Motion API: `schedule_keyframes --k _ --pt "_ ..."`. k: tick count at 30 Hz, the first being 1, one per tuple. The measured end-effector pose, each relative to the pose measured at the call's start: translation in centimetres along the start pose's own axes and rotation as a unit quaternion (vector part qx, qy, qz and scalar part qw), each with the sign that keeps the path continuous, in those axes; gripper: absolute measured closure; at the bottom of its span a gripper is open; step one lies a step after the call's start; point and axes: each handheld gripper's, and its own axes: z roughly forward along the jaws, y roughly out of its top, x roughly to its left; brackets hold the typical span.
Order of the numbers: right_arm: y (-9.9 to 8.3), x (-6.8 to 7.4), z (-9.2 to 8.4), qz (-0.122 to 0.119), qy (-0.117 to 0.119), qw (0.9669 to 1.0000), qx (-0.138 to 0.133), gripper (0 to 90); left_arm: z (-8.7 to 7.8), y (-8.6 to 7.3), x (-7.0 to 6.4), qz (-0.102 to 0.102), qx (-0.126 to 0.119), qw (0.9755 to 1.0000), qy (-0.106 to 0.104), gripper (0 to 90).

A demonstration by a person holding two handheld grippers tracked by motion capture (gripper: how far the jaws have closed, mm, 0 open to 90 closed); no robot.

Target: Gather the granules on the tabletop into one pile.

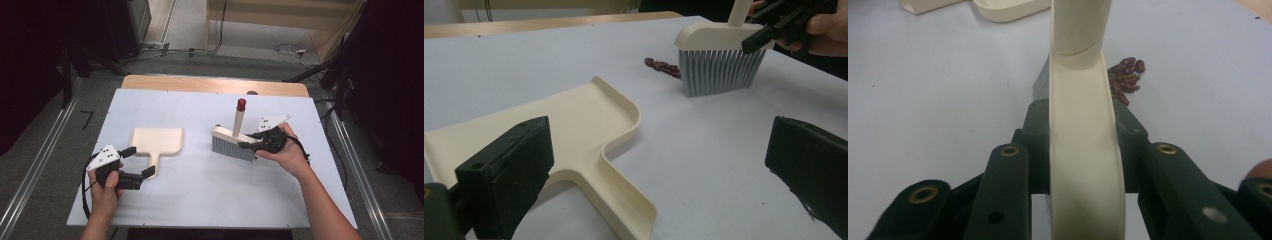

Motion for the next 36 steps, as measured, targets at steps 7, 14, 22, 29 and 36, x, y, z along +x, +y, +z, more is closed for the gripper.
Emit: schedule_keyframes --k 7,14,22,29,36 --pt "0.1 0.0 -0.3 0.003 0.005 0.9999 -0.013 65.5 -0.1 0.0 0.0 0.002 0.003 1.0000 0.000 0.0" --pt "0.8 -0.1 -2.9 0.033 -0.010 0.9980 -0.054 65.5 -0.1 0.0 0.0 0.001 0.001 1.0000 -0.001 0.0" --pt "-0.9 -1.4 -4.9 0.125 -0.192 0.9715 -0.060 65.4 -0.1 0.0 0.0 0.001 0.001 1.0000 0.000 0.0" --pt "-3.4 -0.4 -2.7 0.177 -0.274 0.9443 -0.045 65.4 -0.1 0.0 0.0 0.006 -0.002 1.0000 0.002 0.0" --pt "-2.1 2.4 -1.1 0.168 -0.253 0.9518 -0.043 65.4 -0.1 -0.1 0.2 0.005 -0.006 0.9998 0.017 0.0"
